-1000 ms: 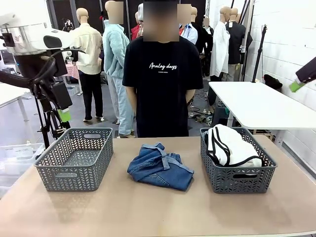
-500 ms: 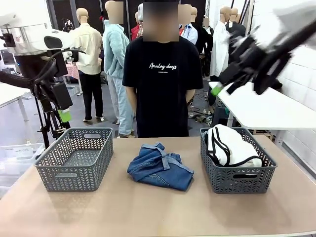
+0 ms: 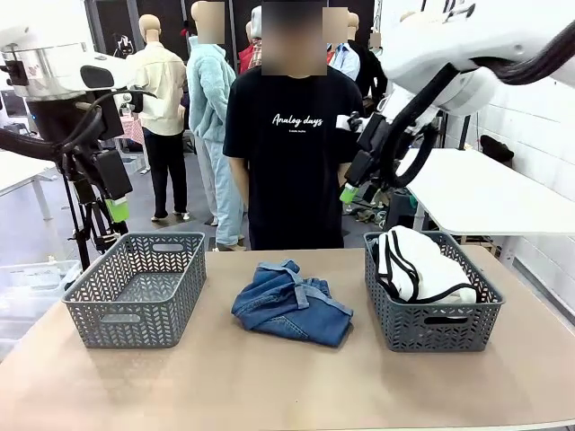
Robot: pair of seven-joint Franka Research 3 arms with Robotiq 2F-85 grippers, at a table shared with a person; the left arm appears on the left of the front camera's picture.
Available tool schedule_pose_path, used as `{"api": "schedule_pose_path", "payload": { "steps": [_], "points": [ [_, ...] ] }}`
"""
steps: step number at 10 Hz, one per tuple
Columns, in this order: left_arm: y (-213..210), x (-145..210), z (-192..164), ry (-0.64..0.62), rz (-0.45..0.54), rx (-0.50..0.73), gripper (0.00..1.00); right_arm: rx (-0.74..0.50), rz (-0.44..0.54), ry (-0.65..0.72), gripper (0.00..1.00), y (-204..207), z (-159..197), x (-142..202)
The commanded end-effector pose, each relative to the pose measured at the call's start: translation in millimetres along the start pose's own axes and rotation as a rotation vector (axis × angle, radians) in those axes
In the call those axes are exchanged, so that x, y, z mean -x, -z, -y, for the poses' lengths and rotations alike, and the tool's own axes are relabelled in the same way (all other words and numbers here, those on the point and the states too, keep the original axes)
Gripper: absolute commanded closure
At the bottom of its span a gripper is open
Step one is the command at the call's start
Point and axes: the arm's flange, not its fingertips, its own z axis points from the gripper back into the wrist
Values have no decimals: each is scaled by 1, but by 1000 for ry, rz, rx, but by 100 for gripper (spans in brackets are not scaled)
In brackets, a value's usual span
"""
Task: Sort the tops and bottoms.
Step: Lift clothes from the center of the table with your right hand.
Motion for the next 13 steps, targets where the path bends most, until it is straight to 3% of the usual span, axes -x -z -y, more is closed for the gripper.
{"api": "schedule_pose_path", "payload": {
  "steps": [1, 2, 5, 6, 8, 9, 13],
  "points": [
    [-3, 1, -1, 19, 9, 9, 0, -17, -39, -8, 0, 7, -8, -3],
    [-3, 1, -1, 19, 9, 9, 0, 0, 0, 0, 0, 0, 0, 0],
    [-3, 1, -1, 19, 9, 9, 0, -11, -12, -7, 0, 8, -4, -3],
    [-3, 1, -1, 19, 9, 9, 0, -4, 27, 39, 0, 2, -5, 26],
    [-3, 1, -1, 19, 9, 9, 0, 17, 72, 18, 0, 43, -37, 3],
    [-3, 1, -1, 19, 9, 9, 0, 27, 36, 10, 0, 76, -49, -20],
    [-3, 1, -1, 19, 9, 9, 0, 42, -53, -1, 0, 171, -41, -63]
  ]
}}
